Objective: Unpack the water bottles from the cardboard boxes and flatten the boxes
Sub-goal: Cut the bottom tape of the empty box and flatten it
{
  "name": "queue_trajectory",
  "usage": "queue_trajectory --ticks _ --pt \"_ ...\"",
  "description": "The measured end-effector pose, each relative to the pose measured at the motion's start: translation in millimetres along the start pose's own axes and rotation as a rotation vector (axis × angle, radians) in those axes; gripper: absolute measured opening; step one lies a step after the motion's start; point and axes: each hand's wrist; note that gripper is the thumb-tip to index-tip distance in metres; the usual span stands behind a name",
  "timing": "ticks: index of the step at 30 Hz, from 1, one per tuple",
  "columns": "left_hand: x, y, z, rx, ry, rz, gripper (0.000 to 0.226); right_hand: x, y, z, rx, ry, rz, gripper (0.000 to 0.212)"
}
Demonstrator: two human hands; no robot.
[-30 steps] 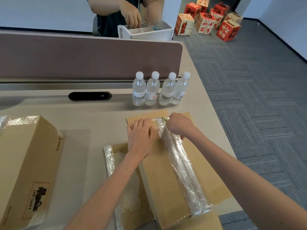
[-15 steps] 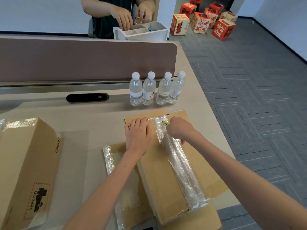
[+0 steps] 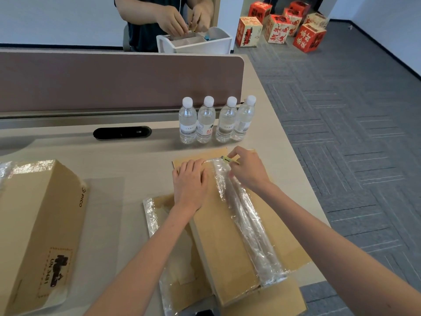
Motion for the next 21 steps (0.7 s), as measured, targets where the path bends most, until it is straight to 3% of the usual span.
queue_trajectory --ticks 6,21 --pt "1.4 -2.3 -1.2 0.029 0.034 0.044 0.036 8.4 0.3 -2.0 0.002 0.027 0.018 0.028" --pt "-0.4 -0.8 -2.2 -0.004 0.001 0.031 0.032 2.0 -8.1 -7.3 -0.072 -0.054 0.189 0.030"
Point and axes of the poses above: each hand's wrist, its own z-axis away from the middle knuckle, its own x-axis out of the palm, y = z × x, and after that the axes turned 3 degrees about -x, right-handed
